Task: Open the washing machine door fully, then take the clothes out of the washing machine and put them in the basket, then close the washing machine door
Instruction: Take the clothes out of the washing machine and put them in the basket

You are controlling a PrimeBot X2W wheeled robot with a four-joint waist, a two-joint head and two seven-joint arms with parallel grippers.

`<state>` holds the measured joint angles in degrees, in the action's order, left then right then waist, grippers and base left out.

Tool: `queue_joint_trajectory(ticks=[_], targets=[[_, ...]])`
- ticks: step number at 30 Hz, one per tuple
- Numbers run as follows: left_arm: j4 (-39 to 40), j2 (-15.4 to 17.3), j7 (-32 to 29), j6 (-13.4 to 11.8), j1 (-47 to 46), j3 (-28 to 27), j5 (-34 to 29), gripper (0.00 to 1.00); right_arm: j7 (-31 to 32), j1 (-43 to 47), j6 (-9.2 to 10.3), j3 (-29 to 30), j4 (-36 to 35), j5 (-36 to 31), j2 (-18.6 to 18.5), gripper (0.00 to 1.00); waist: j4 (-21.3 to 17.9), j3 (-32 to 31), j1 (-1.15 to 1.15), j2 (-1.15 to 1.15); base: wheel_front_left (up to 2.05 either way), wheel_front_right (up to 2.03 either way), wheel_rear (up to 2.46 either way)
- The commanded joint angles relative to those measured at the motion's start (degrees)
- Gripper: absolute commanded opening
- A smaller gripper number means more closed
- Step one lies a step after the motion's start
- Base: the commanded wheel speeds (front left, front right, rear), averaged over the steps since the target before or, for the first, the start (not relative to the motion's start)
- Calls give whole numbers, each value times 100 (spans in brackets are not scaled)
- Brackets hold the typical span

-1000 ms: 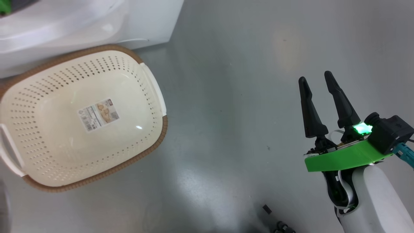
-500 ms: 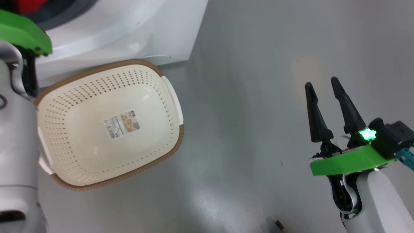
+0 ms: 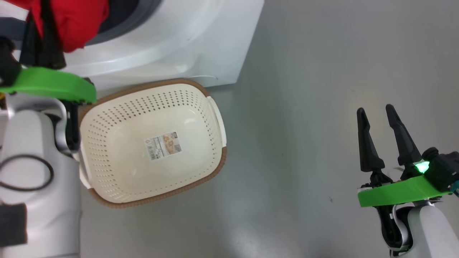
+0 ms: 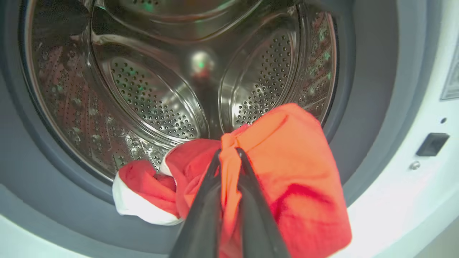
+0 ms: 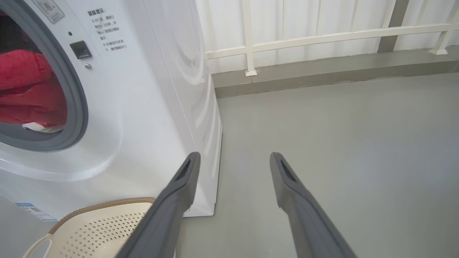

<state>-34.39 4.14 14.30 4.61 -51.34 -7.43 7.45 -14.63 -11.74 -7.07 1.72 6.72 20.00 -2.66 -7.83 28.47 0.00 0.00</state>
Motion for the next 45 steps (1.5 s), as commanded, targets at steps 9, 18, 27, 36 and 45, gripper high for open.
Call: queue_joint_trajectory(ticks=[9, 18, 27, 36, 45], targets=[[1308, -69, 70, 99, 935, -269, -104, 0, -37, 268, -42, 15, -112, -107, -74, 100, 276, -395, 0, 0, 0, 0, 0], [2278, -120, 70, 144, 1515, -309, -58, 0, -37, 338, -42, 42, -122, -115, -89, 100, 349, -496, 0, 0, 0, 0, 0], [3305, -125, 70, 14, 1986, -2, 208, 0, -37, 379, -42, 35, -122, -112, -90, 100, 373, -552, 0, 0, 0, 0, 0], [3938, -125, 70, -182, 2160, 249, 297, 0, -37, 403, -42, 7, -111, -99, -104, 100, 371, -596, 0, 0, 0, 0, 0], [3532, -125, 70, -227, 2439, 361, 395, 0, -37, 388, -42, -59, -102, -87, -100, 100, 310, -566, 0, 0, 0, 0, 0]])
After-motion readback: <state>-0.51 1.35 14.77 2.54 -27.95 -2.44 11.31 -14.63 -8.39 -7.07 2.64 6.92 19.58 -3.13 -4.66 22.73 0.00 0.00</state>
